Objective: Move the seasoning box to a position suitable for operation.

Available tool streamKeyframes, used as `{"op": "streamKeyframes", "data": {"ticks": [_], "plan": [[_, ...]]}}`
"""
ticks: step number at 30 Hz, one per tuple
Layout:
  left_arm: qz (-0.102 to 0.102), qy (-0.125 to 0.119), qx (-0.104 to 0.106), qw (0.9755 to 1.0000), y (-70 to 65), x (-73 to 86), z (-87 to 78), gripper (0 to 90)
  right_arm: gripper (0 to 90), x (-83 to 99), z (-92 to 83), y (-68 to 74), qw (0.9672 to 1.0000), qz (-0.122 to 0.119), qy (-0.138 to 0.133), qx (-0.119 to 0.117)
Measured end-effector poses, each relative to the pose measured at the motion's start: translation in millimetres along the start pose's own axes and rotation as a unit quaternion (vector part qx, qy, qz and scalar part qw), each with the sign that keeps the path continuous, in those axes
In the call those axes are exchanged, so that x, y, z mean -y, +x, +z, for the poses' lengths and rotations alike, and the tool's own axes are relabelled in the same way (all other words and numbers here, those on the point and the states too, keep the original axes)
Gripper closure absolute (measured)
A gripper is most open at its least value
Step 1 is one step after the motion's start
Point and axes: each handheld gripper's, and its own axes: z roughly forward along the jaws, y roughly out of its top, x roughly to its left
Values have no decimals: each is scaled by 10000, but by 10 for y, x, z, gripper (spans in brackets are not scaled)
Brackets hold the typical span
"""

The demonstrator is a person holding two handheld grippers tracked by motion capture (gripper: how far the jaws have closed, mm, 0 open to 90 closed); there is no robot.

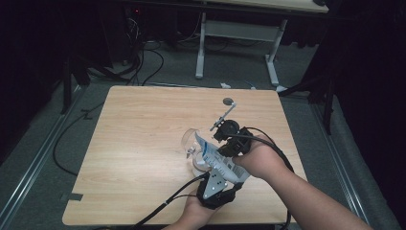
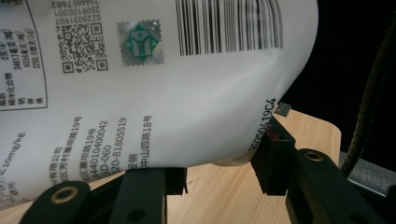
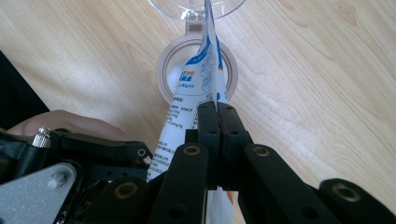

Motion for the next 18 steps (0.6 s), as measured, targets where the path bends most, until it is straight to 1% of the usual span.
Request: {"op": "streamKeyframes", "data": {"ticks": [18], "plan": [[4,-12,-7,10000,3,-2,-4,614,900,-12,10,5,10000,-41,-4,-19]]}}
